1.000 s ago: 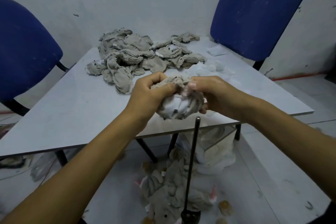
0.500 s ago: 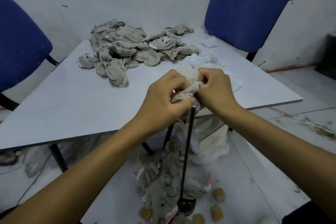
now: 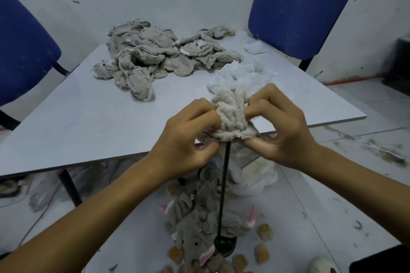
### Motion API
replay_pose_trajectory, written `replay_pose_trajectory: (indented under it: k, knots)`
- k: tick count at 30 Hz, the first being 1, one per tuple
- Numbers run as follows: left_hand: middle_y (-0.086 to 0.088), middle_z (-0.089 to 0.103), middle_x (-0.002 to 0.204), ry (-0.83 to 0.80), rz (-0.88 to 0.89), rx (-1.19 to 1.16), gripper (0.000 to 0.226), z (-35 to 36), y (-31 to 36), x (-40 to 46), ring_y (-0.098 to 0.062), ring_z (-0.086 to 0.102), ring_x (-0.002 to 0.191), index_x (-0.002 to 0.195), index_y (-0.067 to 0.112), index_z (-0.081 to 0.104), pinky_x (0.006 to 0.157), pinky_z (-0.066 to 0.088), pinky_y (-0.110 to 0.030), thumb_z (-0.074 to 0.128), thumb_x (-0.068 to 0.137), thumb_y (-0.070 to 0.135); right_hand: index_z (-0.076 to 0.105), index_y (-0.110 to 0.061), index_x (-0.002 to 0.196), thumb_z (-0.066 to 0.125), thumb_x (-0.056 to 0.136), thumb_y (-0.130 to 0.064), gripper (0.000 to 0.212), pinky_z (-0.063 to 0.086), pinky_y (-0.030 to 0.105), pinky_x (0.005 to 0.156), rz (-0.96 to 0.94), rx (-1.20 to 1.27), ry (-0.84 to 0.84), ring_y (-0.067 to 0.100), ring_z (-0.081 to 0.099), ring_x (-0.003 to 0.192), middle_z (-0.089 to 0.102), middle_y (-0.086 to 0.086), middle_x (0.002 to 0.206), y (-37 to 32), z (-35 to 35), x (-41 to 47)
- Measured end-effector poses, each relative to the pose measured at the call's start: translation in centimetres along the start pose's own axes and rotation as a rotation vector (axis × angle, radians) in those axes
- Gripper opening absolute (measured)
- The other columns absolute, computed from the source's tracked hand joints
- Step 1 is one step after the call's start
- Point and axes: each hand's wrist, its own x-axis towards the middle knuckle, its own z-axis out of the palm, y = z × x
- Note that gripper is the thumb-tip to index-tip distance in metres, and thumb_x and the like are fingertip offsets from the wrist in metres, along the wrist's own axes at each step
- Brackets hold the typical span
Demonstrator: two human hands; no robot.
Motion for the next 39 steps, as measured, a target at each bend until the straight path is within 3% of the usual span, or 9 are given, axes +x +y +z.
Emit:
replay_pose_trajectory:
  k: [6, 11, 17, 22, 25, 27, 29, 34, 39]
  knots:
    - [-0.012, 0.049, 0.073, -0.173, 0.014, 0.109, 0.023, 2.7, -0.8, -3.3, -0.028, 0.044, 0.064, 0.069, 0.003, 0.051, 0.051, 0.037, -0.035, 0.069, 0.067, -0.011, 0.054, -0.005, 0.075, 0.065, 0.081, -0.008, 0.013, 0.037, 0.035, 0.051, -0.005, -0.016, -0.159, 0.025, 0.042, 0.066, 0.048, 0.013, 0.079, 0.0, 2.6, -4.1]
    - [-0.019, 0.066, 0.090, -0.254, -0.152, 0.075, 0.018, 6.2, -1.2, -7.1, -0.035, 0.064, 0.079, 0.095, -0.004, 0.071, 0.066, 0.054, -0.037, 0.071, 0.077, -0.007, 0.051, -0.005, 0.066, 0.068, 0.082, -0.008, 0.023, 0.040, 0.042, 0.051, 0.200, 0.131, -0.137, 0.028, 0.046, 0.063, 0.049, 0.012, 0.070, -0.5, 5.4, -7.3]
    - [-0.016, 0.060, 0.091, -0.347, -0.219, -0.047, 0.010, 6.3, -1.8, -7.8, -0.029, 0.056, 0.079, 0.093, -0.003, 0.065, 0.064, 0.050, -0.042, 0.066, 0.084, 0.000, 0.051, -0.003, 0.068, 0.069, 0.078, -0.001, 0.021, 0.042, 0.041, 0.053, 0.322, 0.255, -0.154, 0.024, 0.047, 0.060, 0.050, 0.010, 0.068, -0.6, 5.2, -8.2]
    - [-0.001, 0.051, 0.141, -0.459, -0.244, -0.288, 0.051, 2.8, -1.9, -5.4, -0.016, 0.050, 0.124, 0.138, 0.015, 0.052, 0.098, 0.044, -0.029, 0.066, 0.089, 0.015, 0.044, -0.019, 0.080, 0.066, 0.075, -0.003, 0.028, 0.032, 0.016, 0.066, 0.350, 0.255, -0.151, 0.001, 0.039, 0.070, 0.041, -0.005, 0.079, -0.2, 2.9, -5.4]
    - [0.001, 0.063, 0.118, -0.345, -0.292, -0.379, 0.037, -0.4, -1.4, -1.4, -0.015, 0.061, 0.104, 0.119, 0.016, 0.063, 0.082, 0.051, -0.028, 0.067, 0.085, 0.029, 0.053, -0.014, 0.082, 0.057, 0.078, -0.018, 0.008, 0.040, 0.021, 0.060, 0.426, 0.368, -0.099, 0.007, 0.047, 0.070, 0.048, -0.008, 0.079, -0.3, 1.4, -1.7]
    - [0.008, 0.065, 0.097, -0.304, -0.368, -0.521, 0.021, -2.1, -1.3, 1.4, -0.014, 0.063, 0.088, 0.099, 0.020, 0.065, 0.072, 0.053, -0.030, 0.069, 0.082, 0.032, 0.059, -0.008, 0.085, 0.058, 0.081, -0.023, 0.016, 0.047, 0.032, 0.054, 0.515, 0.454, -0.045, 0.016, 0.055, 0.069, 0.056, 0.000, 0.076, 0.0, 0.8, 1.0]
    - [0.011, 0.063, 0.082, -0.232, -0.432, -0.674, 0.015, -2.9, -1.7, 3.4, -0.010, 0.061, 0.076, 0.086, 0.022, 0.063, 0.064, 0.052, -0.025, 0.076, 0.080, 0.021, 0.064, -0.010, 0.084, 0.065, 0.084, -0.026, 0.016, 0.049, 0.028, 0.054, 0.590, 0.573, -0.063, 0.014, 0.058, 0.066, 0.061, 0.005, 0.074, 0.6, 0.4, 3.5]
    - [0.002, 0.057, 0.066, 0.029, -0.661, -0.978, 0.017, -1.9, -3.5, 4.7, -0.014, 0.055, 0.063, 0.069, 0.016, 0.053, 0.056, 0.045, -0.025, 0.065, 0.077, 0.007, 0.069, -0.013, 0.084, 0.065, 0.083, -0.058, 0.045, 0.047, 0.025, 0.055, 0.908, 1.054, -0.389, 0.013, 0.054, 0.063, 0.059, 0.004, 0.074, 1.9, 0.4, 4.3]
    - [-0.006, 0.059, 0.076, 0.036, -0.754, -1.168, 0.007, -0.3, -5.0, 5.3, -0.017, 0.059, 0.067, 0.079, 0.012, 0.054, 0.056, 0.048, -0.023, 0.056, 0.076, 0.006, 0.067, -0.014, 0.100, 0.054, 0.091, -0.030, 0.023, 0.060, 0.033, 0.074, 0.979, 1.233, -0.171, 0.019, 0.067, 0.089, 0.070, 0.006, 0.099, 2.6, 1.7, 4.0]
